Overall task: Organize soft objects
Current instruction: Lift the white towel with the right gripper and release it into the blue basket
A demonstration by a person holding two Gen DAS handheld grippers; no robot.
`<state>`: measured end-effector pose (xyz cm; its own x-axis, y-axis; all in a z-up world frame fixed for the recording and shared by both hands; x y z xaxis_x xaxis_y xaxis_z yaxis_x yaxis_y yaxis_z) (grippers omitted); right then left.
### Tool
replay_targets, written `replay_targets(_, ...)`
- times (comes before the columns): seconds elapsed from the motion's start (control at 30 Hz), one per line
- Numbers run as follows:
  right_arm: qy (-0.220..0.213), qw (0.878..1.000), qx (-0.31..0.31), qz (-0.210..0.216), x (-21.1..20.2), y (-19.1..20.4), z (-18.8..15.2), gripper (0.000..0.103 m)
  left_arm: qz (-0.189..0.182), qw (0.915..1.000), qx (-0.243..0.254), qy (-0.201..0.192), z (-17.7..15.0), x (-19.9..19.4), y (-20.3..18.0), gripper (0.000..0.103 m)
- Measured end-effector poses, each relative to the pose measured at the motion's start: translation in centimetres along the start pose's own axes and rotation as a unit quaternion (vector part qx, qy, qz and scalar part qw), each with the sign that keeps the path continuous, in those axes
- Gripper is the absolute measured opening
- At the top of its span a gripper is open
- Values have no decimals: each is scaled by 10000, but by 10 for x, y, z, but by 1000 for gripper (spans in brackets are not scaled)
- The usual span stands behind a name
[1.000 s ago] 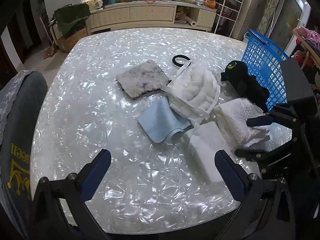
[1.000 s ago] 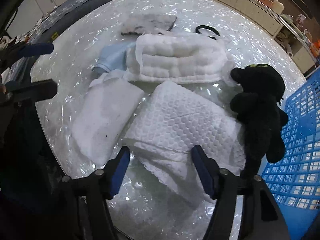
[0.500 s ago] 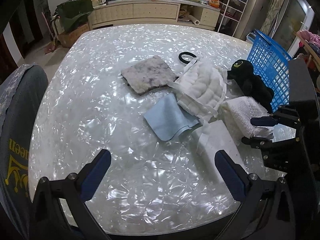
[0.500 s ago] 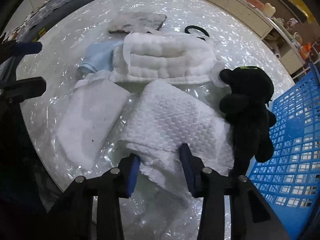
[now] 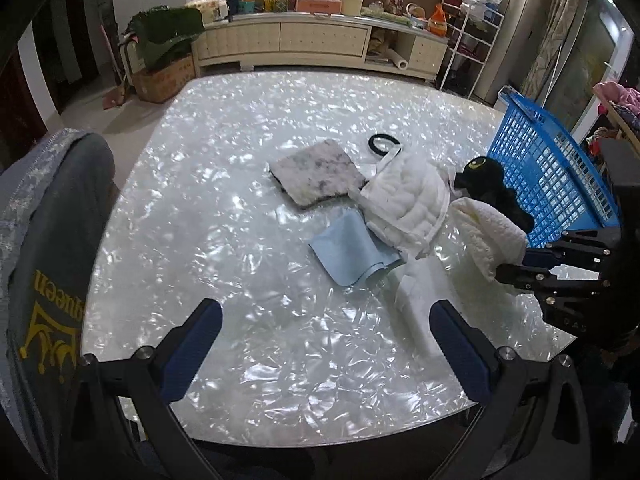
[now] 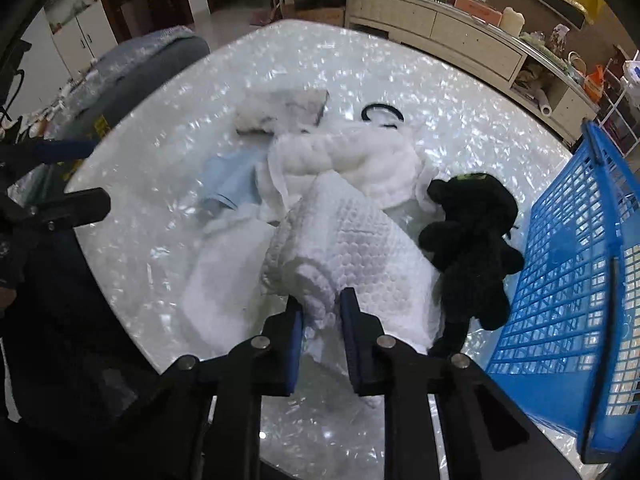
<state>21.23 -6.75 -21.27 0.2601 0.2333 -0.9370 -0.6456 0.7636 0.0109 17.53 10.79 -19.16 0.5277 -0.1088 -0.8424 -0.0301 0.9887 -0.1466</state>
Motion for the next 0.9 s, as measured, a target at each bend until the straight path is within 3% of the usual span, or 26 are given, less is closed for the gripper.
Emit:
replay_targets(0.2, -353, 9986, 228, 334, -28, 2, 9, 17, 14, 9999, 25, -125, 8, -17, -6, 103)
replay_targets(0.43, -635, 9969, 342, 316, -59, -10, 11, 17, -76, 9995, 265, -159, 17, -25, -26, 103)
replay_targets(0.77, -1044, 9913, 751, 284, -97, -50, 20, 15, -177, 9975, 674, 154, 37, -4, -48, 103)
replay_targets(0.9, -1297, 9845, 1083, 464, -120, -73, 25, 15, -182, 9962, 822, 212, 47, 7, -60, 103)
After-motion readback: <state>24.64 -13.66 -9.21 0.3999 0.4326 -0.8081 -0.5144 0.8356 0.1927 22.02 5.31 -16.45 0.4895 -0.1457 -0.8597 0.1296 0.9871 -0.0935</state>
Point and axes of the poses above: each gripper's, at about its wrist camera, not at the fingertips, and x roughly the way its jaws point, y to its left, z to its top, the point moved 10 cm from there along x, roughly the way its jaws point, and after that the axes turned 5 degrees about -x, right-handed, at the moved point
